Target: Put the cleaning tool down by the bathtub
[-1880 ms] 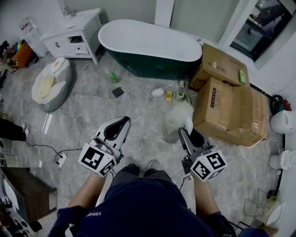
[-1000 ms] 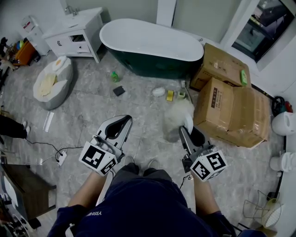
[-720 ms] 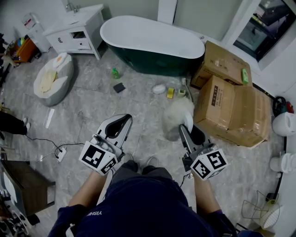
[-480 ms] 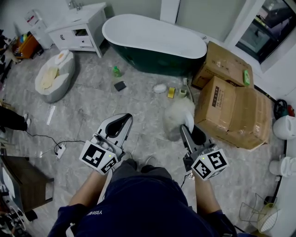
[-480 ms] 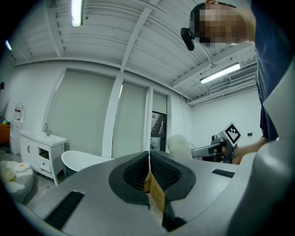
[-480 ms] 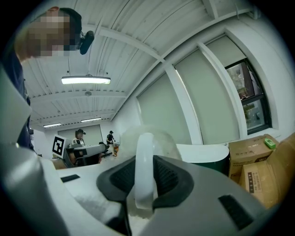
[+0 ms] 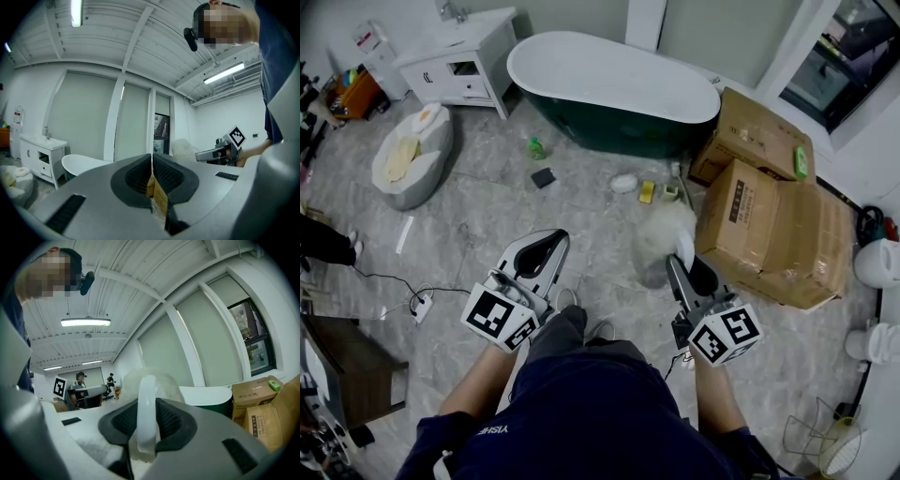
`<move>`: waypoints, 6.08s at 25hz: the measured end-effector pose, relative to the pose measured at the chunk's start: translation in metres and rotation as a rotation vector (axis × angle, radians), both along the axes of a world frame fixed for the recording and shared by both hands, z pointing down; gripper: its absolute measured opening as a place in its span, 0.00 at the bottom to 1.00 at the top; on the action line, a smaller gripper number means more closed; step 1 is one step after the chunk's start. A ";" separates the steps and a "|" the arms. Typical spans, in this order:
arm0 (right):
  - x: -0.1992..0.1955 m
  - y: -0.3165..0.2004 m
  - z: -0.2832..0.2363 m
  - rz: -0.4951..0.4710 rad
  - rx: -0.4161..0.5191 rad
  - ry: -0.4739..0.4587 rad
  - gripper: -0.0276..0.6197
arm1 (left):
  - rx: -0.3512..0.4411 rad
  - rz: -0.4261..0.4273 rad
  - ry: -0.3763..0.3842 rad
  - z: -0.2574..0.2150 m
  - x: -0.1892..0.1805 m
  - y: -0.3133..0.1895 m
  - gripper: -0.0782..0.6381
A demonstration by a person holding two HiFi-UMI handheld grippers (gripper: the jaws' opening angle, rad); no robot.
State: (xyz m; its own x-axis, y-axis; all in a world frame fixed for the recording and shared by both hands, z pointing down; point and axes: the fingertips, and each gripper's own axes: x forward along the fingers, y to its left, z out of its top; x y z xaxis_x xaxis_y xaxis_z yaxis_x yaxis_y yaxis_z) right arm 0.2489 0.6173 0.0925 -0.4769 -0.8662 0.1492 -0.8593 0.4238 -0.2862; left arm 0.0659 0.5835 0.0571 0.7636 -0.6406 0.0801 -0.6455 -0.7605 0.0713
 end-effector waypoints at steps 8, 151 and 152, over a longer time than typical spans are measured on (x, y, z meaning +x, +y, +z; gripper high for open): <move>0.005 -0.026 0.001 -0.009 0.003 0.002 0.19 | -0.001 -0.009 0.002 0.003 0.005 -0.026 0.16; -0.176 -0.743 0.456 -0.653 -0.450 0.475 0.19 | -0.536 -0.274 -0.102 0.418 -0.120 -0.675 0.16; -0.181 -0.743 0.474 -0.669 -0.456 0.503 0.19 | -0.546 -0.268 -0.106 0.433 -0.124 -0.673 0.16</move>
State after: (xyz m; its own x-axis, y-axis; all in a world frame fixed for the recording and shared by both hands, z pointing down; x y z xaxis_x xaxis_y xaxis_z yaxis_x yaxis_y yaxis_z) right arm 0.0681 -0.1257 0.5666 -0.6406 -0.2449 0.7278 -0.5466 0.8111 -0.2081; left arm -0.0580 -0.0895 0.4902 0.5513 -0.6543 0.5176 -0.8342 -0.4422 0.3294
